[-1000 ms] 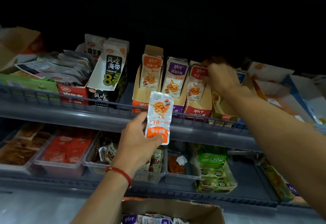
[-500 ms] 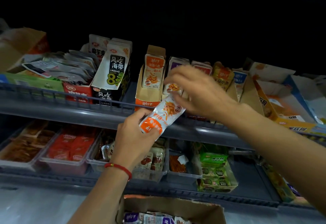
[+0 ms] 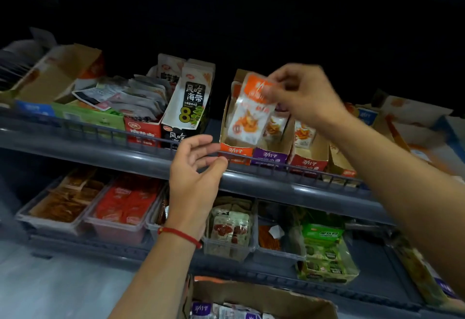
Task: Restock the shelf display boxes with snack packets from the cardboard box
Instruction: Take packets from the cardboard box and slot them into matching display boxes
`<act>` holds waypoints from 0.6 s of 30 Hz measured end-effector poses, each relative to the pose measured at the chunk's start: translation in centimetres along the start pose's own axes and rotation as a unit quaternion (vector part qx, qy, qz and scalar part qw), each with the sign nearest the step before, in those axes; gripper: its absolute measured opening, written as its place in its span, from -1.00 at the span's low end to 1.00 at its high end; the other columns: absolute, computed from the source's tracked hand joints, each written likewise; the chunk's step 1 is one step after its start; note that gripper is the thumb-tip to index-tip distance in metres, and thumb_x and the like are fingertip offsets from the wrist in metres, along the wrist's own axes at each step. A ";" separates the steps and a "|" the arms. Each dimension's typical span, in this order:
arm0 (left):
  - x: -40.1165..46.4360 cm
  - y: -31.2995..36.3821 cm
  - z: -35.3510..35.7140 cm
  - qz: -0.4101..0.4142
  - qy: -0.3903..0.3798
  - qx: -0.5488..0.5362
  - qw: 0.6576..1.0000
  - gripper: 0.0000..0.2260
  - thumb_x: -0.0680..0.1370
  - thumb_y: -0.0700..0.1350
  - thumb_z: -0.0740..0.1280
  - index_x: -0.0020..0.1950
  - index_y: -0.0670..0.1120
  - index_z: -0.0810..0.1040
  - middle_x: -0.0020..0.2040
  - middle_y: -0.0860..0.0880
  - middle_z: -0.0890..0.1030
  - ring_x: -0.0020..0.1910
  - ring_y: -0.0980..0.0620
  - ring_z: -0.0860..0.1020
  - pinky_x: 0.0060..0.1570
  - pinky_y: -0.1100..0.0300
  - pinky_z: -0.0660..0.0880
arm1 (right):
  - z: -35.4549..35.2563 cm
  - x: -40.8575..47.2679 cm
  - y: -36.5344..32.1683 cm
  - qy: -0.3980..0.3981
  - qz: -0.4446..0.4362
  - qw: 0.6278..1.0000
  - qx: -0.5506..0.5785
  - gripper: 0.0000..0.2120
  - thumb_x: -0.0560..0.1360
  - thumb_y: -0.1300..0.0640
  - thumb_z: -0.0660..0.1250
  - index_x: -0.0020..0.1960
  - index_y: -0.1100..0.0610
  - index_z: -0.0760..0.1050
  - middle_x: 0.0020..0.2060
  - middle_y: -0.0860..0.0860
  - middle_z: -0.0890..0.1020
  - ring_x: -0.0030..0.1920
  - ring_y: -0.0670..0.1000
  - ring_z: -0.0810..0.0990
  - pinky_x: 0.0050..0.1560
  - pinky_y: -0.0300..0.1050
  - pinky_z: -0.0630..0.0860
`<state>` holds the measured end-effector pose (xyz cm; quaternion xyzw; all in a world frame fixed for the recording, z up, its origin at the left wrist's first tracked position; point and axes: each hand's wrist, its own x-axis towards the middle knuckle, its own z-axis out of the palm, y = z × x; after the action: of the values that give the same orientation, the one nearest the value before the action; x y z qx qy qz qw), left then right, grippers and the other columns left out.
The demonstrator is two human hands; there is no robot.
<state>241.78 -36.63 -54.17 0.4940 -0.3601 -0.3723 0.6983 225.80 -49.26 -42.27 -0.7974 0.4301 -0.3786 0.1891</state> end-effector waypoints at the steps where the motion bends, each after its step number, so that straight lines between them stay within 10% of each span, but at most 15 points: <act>1: 0.1 0.0 -0.2 -0.004 0.009 0.006 1.000 -0.67 0.51 -0.34 0.43 0.16 0.02 0.55 0.07 0.01 0.67 0.07 0.03 0.65 0.16 -0.06 0.60 | -0.2 1.2 0.6 0.037 0.015 0.999 0.011 -0.92 0.53 0.04 0.46 -0.01 -0.06 0.57 -0.07 -0.05 0.70 -0.05 -0.12 0.70 0.00 -0.03 0.68; 18: 1.6 -0.2 -1.5 -0.150 0.075 -0.032 0.985 -0.81 0.58 -0.29 0.34 0.14 -0.08 0.57 0.07 -0.10 0.63 -0.03 0.01 0.60 -0.10 0.12 0.60 | 6.6 7.4 6.1 -0.001 -0.005 0.977 -0.213 -0.78 0.61 0.12 0.34 0.25 0.08 0.55 0.20 0.11 0.60 0.21 0.11 0.56 0.21 0.08 0.54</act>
<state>243.79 -37.40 -54.49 0.5459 -0.2165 -0.4459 0.6755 230.08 -58.96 -47.02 -0.8220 0.4962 -0.2790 0.0133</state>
